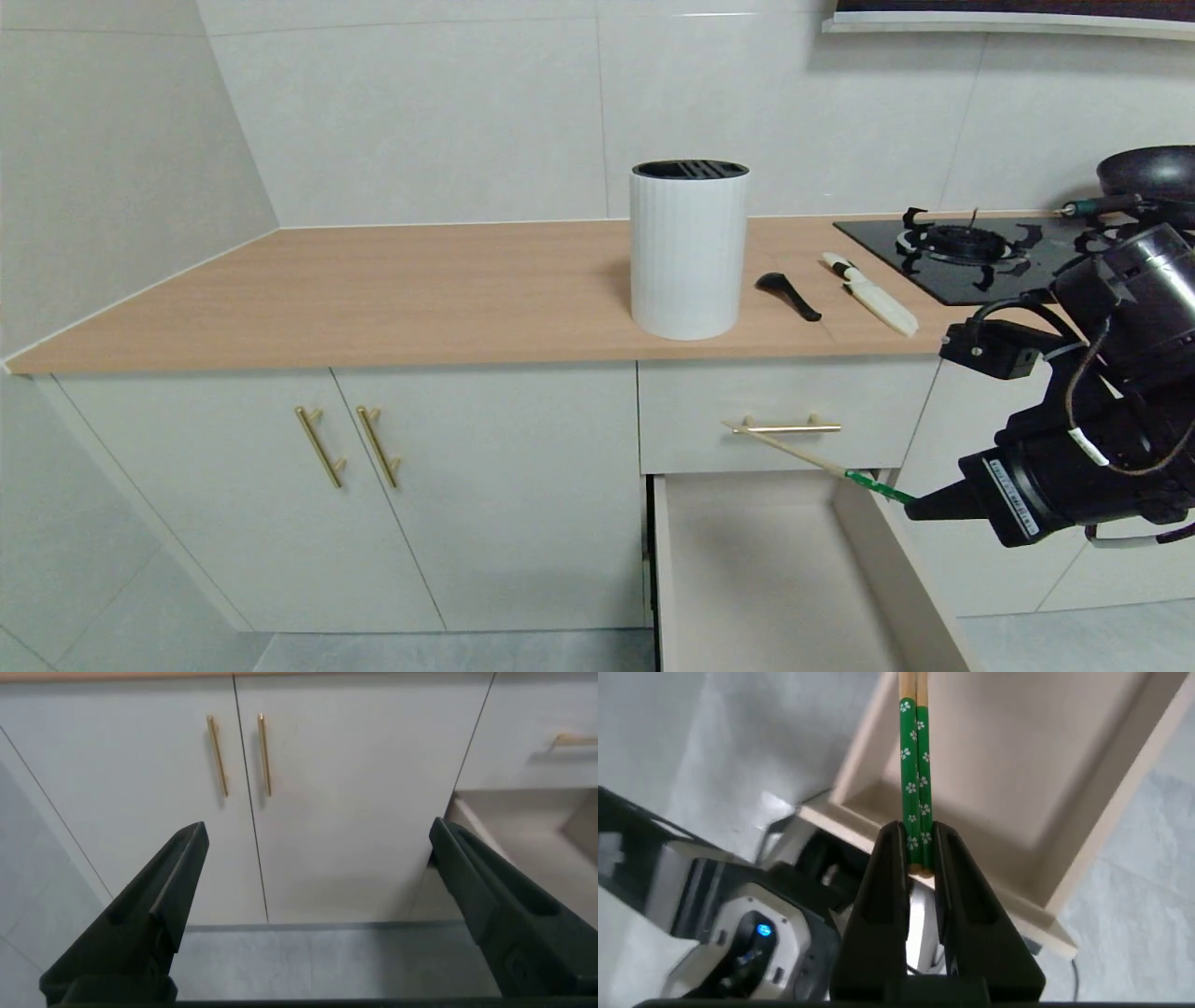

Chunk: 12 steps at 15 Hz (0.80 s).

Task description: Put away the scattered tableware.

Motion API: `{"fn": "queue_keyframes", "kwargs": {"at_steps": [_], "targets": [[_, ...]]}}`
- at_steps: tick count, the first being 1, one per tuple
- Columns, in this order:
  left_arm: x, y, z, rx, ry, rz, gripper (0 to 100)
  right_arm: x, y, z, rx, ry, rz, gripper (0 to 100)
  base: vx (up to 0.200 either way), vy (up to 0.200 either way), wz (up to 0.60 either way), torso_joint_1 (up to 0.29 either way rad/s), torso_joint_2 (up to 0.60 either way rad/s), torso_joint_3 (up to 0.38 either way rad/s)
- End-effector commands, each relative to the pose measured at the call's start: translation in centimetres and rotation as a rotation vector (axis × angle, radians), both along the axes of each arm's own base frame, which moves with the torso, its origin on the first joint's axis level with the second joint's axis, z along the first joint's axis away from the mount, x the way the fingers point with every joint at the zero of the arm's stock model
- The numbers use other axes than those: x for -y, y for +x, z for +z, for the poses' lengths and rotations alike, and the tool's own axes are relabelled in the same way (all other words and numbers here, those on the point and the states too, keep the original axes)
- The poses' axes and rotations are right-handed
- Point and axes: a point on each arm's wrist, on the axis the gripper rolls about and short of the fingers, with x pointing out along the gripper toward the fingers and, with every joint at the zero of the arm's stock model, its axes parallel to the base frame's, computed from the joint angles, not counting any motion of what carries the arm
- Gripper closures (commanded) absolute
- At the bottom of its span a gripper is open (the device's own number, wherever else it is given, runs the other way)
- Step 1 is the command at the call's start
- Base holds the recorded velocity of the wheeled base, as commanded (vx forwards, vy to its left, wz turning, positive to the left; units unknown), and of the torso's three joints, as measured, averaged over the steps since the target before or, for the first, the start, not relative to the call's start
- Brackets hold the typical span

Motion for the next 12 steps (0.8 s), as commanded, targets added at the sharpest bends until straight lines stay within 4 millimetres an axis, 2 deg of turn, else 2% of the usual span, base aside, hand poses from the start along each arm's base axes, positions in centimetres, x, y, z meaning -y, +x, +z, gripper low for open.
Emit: {"fn": "queue_keyframes", "kwargs": {"at_steps": [1, 7, 12], "targets": [[0.00, 0.00, 0.04, 0.000, 0.000, 0.000, 0, -0.16, 0.08, -0.68, -0.018, -0.019, 0.008, 100, 0.000, 0.000, 0.00, -0.178, 0.47, 0.290], [0.00, 0.01, 0.00, -0.002, 0.000, 0.000, 0, -0.35, 0.48, -1.21, -0.038, -0.029, 0.009, 100, 0.000, 0.000, 0.00, -0.152, 0.47, 0.303], [0.00, 0.01, 0.00, -0.002, 0.000, 0.000, 0, -0.49, 0.79, -1.53, -0.045, -0.032, 0.009, 100, 0.000, 0.000, 0.00, -0.092, 0.42, 0.314]]}}
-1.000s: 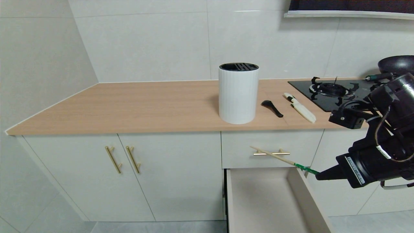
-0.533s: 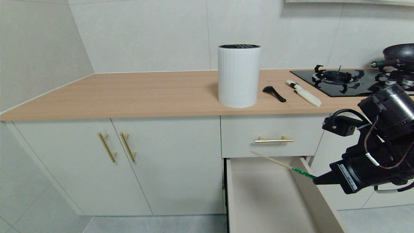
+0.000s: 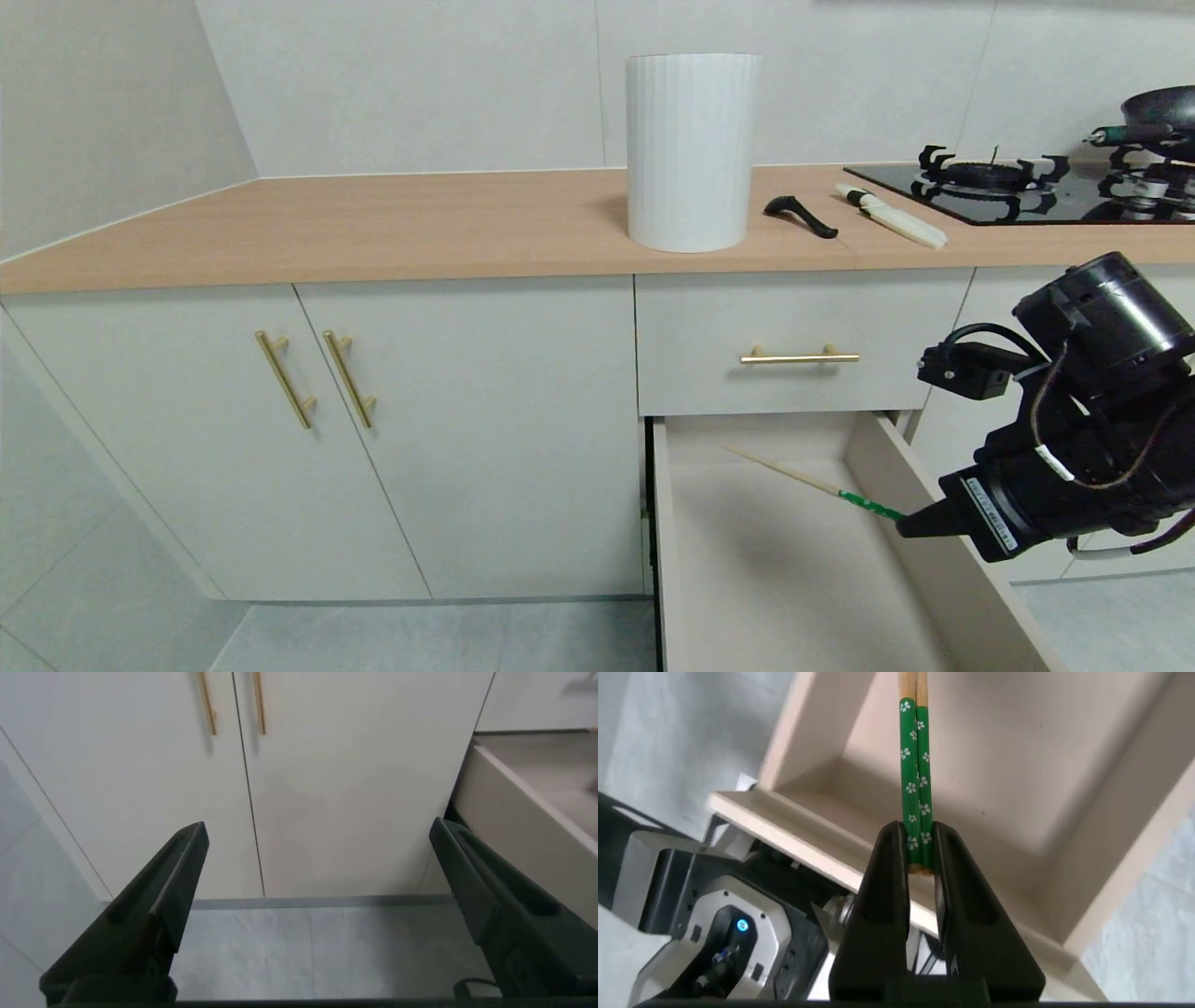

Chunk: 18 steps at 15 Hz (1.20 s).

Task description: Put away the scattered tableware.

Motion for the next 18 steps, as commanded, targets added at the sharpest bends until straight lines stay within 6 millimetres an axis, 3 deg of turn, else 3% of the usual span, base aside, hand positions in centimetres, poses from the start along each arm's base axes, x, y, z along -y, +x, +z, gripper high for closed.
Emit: {"fn": "queue_keyframes", "kwargs": {"at_steps": [1, 4, 7, 9, 12, 15, 18], "targets": [[0.0, 0.0, 0.0, 0.001, 0.000, 0.000, 0, -0.1, 0.1, -0.3, -0.005, -0.002, 0.001, 100, 0.000, 0.000, 0.00, -0.032, 0.17, 0.124], [0.0, 0.0, 0.0, 0.001, 0.000, 0.000, 0, -0.4, 0.4, -0.7, 0.011, 0.006, 0.010, 100, 0.000, 0.000, 0.00, -0.009, 0.03, 0.017], [0.0, 0.0, 0.0, 0.001, 0.000, 0.000, 0, -1.7, 1.9, -3.0, 0.008, -0.039, 0.004, 100, 0.000, 0.000, 0.00, 0.000, 0.00, 0.000], [0.0, 0.0, 0.0, -0.001, 0.000, 0.000, 0, -2.9, 4.7, -5.9, -0.014, -0.096, -0.065, 100, 0.000, 0.000, 0.00, 0.000, 0.00, 0.000], [0.0, 0.0, 0.0, -0.001, 0.000, 0.000, 0, -4.9, 8.6, -10.3, -0.084, -0.034, -0.206, 100, 0.000, 0.000, 0.00, 0.000, 0.00, 0.000], [0.0, 0.0, 0.0, 0.001, 0.000, 0.000, 0, -6.0, 10.9, -14.1, -0.086, -0.017, -0.251, 100, 0.000, 0.000, 0.00, 0.000, 0.00, 0.000], [0.0, 0.0, 0.0, 0.001, 0.000, 0.000, 0, -7.3, 11.9, -16.6, -0.098, -0.030, -0.267, 100, 0.000, 0.000, 0.00, 0.000, 0.00, 0.000]]}}
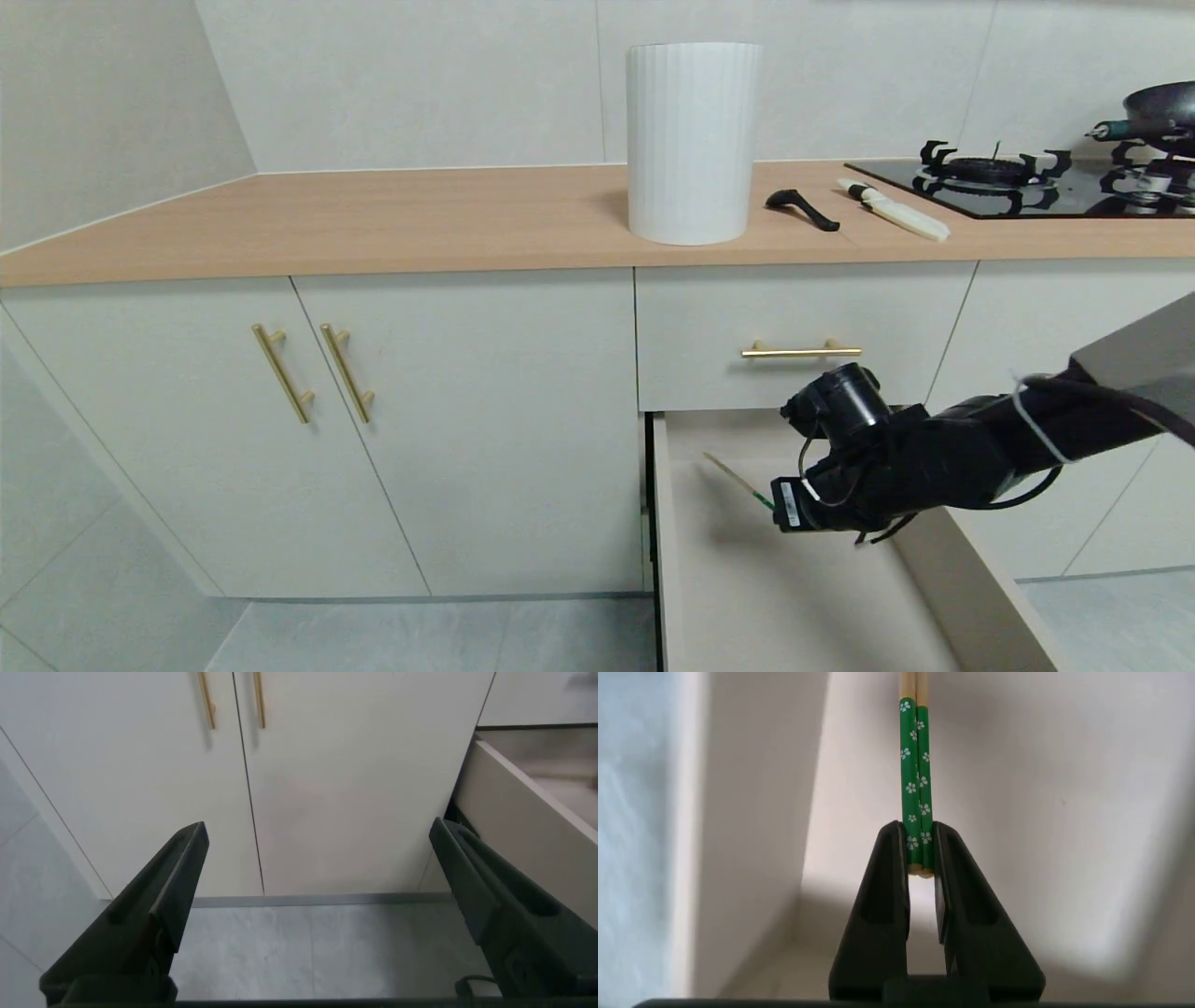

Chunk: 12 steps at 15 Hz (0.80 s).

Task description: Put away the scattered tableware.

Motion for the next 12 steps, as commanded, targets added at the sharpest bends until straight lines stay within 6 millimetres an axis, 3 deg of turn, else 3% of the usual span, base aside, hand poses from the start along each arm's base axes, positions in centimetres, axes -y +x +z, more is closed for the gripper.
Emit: {"fn": "queue_keyframes", "kwargs": {"at_steps": [1, 5, 12], "targets": [[0.0, 0.0, 0.0, -0.002, 0.000, 0.000, 0, -1.2, 0.8, -4.0, -0.081, -0.044, -0.003, 100, 0.000, 0.000, 0.00, 0.000, 0.00, 0.000], [0.0, 0.0, 0.0, 0.000, 0.000, 0.000, 0, -3.9, 0.3, -8.7, -0.108, -0.194, -0.004, 100, 0.000, 0.000, 0.00, 0.000, 0.00, 0.000], [0.0, 0.0, 0.0, -0.002, 0.000, 0.000, 0, -4.1, 0.4, -8.9, -0.098, -0.208, -0.024, 100, 0.000, 0.000, 0.00, 0.000, 0.00, 0.000]]}}
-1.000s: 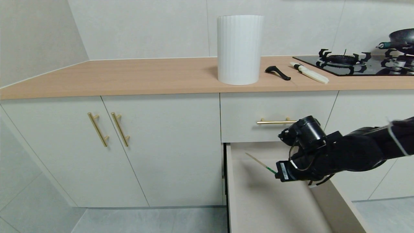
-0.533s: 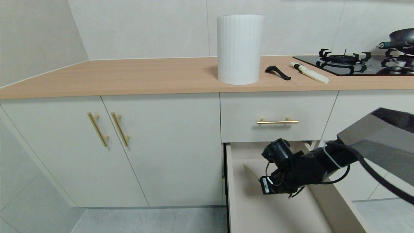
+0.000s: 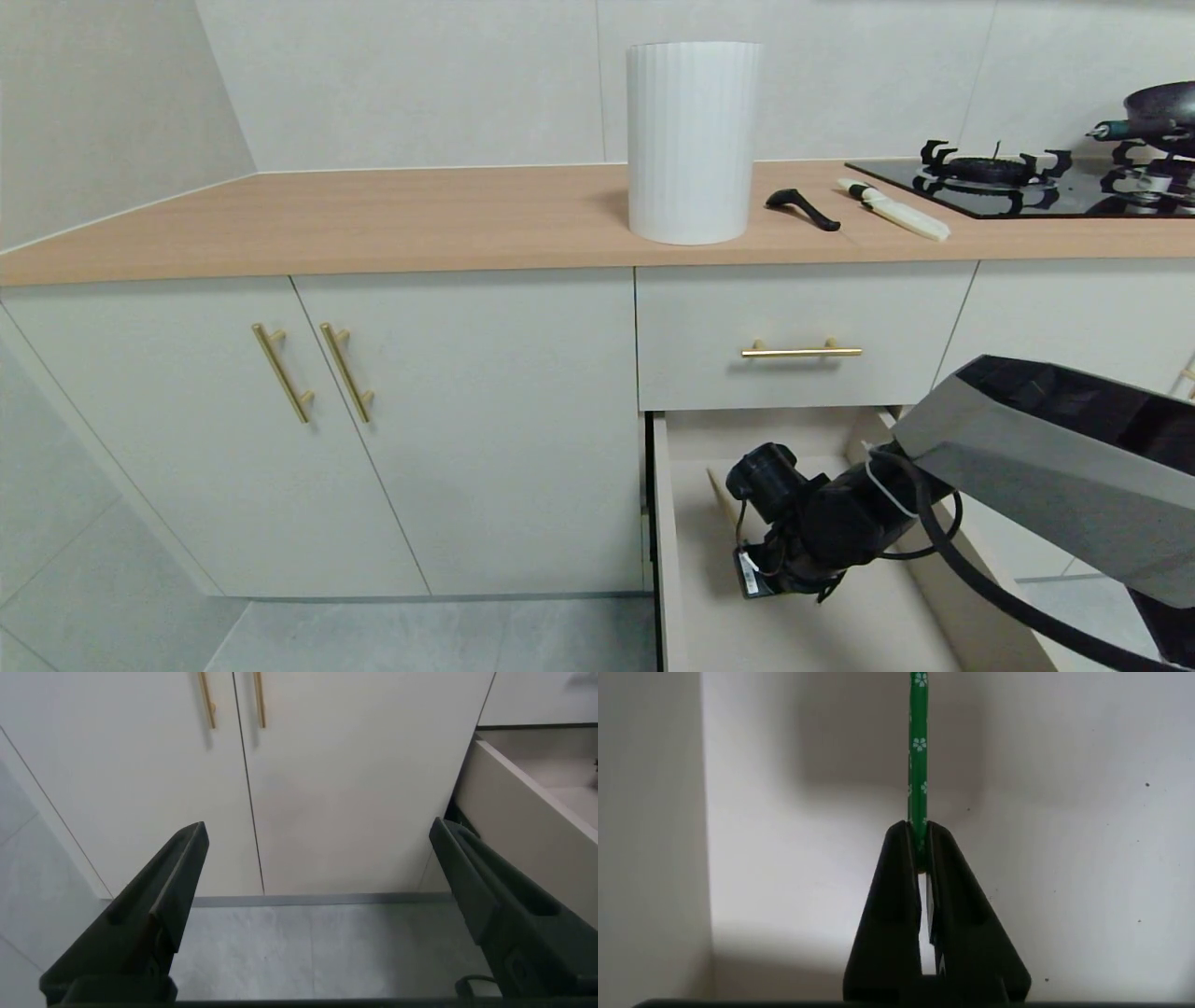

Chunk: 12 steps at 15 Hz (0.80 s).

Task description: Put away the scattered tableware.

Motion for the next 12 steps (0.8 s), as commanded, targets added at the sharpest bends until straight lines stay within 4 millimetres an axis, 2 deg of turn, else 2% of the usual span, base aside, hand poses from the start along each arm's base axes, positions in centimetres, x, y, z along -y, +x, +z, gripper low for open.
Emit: {"fn": "queue_keyframes", "kwargs": {"at_steps": [1, 2, 3, 9, 10, 12], "targets": [[0.0, 0.0, 0.0, 0.000, 0.000, 0.000, 0, 0.0, 0.0, -0.1, -0.003, 0.000, -0.005, 100, 0.000, 0.000, 0.00, 0.000, 0.00, 0.000], [0.0, 0.0, 0.0, 0.000, 0.000, 0.000, 0, 0.0, 0.0, -0.1, -0.002, 0.002, -0.006, 100, 0.000, 0.000, 0.00, 0.000, 0.00, 0.000], [0.0, 0.0, 0.0, 0.000, 0.000, 0.000, 0, -0.1, 0.0, -0.1, -0.001, 0.001, -0.005, 0, 0.000, 0.000, 0.00, 0.000, 0.00, 0.000], [0.0, 0.0, 0.0, 0.000, 0.000, 0.000, 0, 0.0, -0.1, 0.0, -0.003, 0.001, -0.005, 0, 0.000, 0.000, 0.00, 0.000, 0.00, 0.000], [0.0, 0.0, 0.0, -0.002, 0.000, 0.000, 0, 0.0, -0.2, 0.3, 0.002, 0.005, -0.005, 0, 0.000, 0.000, 0.00, 0.000, 0.00, 0.000], [0.0, 0.0, 0.0, -0.002, 0.000, 0.000, 0, 0.3, -0.4, 2.3, 0.034, 0.026, -0.009, 0, 0.000, 0.000, 0.00, 0.000, 0.00, 0.000]]}}
